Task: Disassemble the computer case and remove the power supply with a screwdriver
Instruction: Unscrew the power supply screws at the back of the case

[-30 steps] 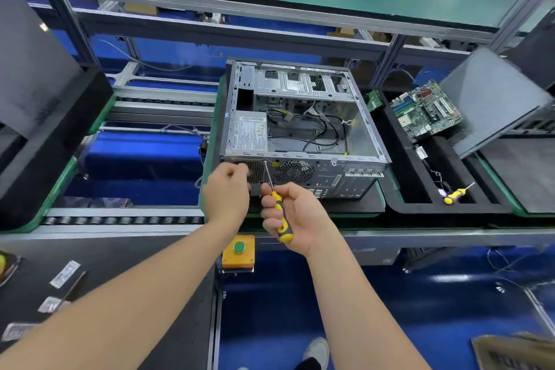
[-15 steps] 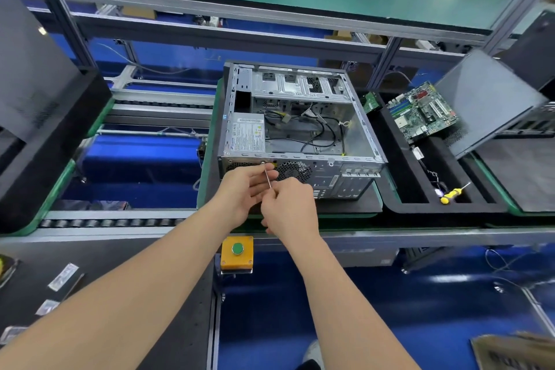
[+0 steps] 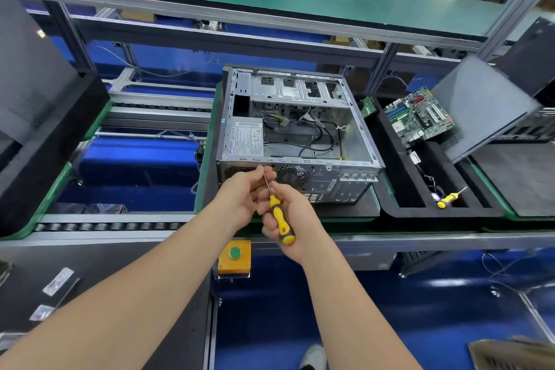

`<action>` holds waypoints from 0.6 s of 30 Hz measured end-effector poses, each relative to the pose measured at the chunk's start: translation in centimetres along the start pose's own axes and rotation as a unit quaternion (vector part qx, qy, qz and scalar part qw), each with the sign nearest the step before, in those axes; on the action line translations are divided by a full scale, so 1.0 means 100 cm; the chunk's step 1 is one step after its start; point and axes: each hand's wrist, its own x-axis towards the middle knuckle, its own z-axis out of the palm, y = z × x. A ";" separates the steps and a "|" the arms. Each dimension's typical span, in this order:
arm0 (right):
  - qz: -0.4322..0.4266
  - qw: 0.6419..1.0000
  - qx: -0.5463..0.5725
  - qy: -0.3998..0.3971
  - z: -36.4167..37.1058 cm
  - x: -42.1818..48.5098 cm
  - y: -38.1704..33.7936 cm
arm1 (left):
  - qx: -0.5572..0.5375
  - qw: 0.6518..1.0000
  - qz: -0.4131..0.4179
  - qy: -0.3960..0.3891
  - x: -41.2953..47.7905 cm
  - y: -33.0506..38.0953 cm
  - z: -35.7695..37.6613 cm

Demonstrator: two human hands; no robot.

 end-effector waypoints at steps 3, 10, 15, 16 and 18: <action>0.083 0.958 0.220 -0.166 -0.001 0.000 0.012 | -0.024 1.000 -0.009 -0.001 0.002 -0.001 0.000; 0.012 1.000 0.012 -0.017 0.016 0.004 0.018 | -0.033 0.998 -0.024 -0.053 0.001 0.001 -0.016; -0.107 0.890 -0.415 0.154 0.023 0.004 0.012 | -0.011 0.999 -0.011 -0.048 0.002 0.002 -0.016; -0.119 0.850 -0.479 0.182 0.025 0.004 0.010 | -0.013 0.999 -0.011 -0.046 0.002 0.002 -0.016; -0.139 0.746 -0.605 0.242 0.026 0.007 0.009 | -0.016 0.999 -0.013 -0.040 0.003 0.002 -0.014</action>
